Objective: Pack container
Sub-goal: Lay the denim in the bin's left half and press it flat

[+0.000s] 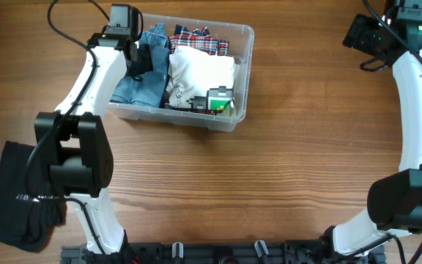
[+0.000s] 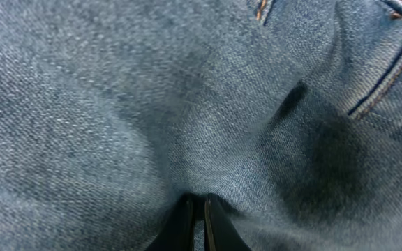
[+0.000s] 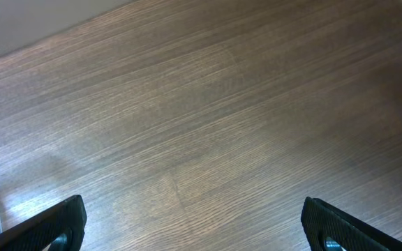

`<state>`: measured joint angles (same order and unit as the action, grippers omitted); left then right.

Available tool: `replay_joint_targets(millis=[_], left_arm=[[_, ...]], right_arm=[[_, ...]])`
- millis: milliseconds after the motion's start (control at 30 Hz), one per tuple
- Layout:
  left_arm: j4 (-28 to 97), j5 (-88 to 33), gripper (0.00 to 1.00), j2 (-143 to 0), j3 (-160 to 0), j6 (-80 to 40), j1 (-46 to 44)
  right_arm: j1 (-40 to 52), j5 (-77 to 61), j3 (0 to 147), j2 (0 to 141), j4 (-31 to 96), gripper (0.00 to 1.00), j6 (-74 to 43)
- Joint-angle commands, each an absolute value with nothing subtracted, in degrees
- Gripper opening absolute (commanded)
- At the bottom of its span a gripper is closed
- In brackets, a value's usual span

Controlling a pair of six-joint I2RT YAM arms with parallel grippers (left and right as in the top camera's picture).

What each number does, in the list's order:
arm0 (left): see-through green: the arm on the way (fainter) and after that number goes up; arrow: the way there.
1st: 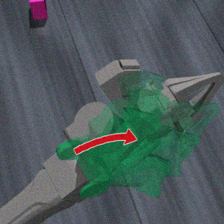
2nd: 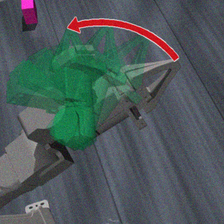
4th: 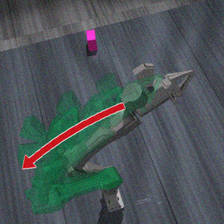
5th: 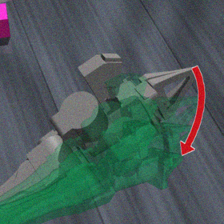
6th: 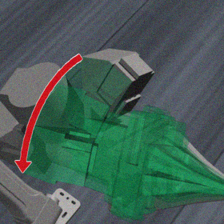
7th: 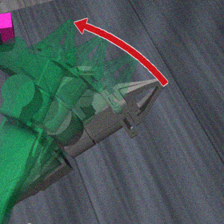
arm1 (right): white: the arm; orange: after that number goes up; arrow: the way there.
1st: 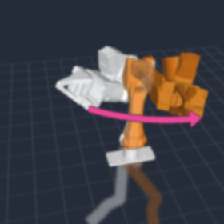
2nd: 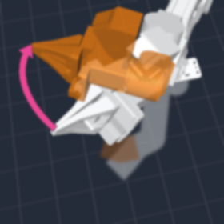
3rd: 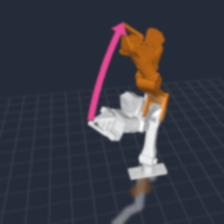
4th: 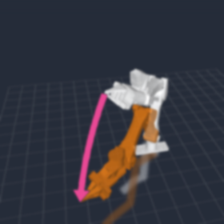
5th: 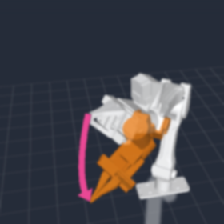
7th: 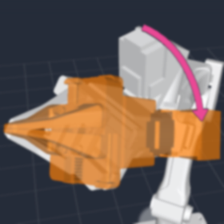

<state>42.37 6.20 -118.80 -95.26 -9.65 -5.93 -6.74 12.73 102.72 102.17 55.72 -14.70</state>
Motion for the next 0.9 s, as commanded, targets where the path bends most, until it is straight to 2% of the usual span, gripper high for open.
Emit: replay_joint_targets(millis=[0, 133, 333, 400, 633, 733, 867], left_arm=[[42.89, 6.90, 0.05, -123.11, -94.85, -11.00, -5.96], [42.89, 6.92, 0.04, -120.22, -95.72, -11.00, -6.83], [44.80, 7.20, 0.04, -108.27, -96.47, -12.47, -7.77], [46.72, 10.22, 0.04, -107.20, -96.44, -12.49, -7.73], [50.85, 16.03, 0.05, -111.66, -95.15, -12.51, -7.60], [52.31, 19.57, 0.04, -114.52, -94.48, -16.19, -6.11], [52.62, 18.52, 0.04, -117.38, -94.41, -18.74, -3.27]], right_arm=[[-6.72, 13.52, 102.67, 101.80, 55.72, 1.00, -15.07], [-6.72, 13.52, 102.67, 101.80, 55.75, 1.00, -15.05], [-6.72, 13.52, 102.67, 101.80, 55.72, 1.00, -15.03], [-6.72, 13.52, 102.67, 101.80, 55.72, 1.00, -15.05], [-6.72, 13.52, 102.67, 101.80, 55.72, 1.00, -15.07], [-6.72, 13.52, 102.67, 101.80, 55.72, 1.00, -15.07], [-6.72, 13.52, 102.67, 101.80, 55.72, 1.00, -15.07]])
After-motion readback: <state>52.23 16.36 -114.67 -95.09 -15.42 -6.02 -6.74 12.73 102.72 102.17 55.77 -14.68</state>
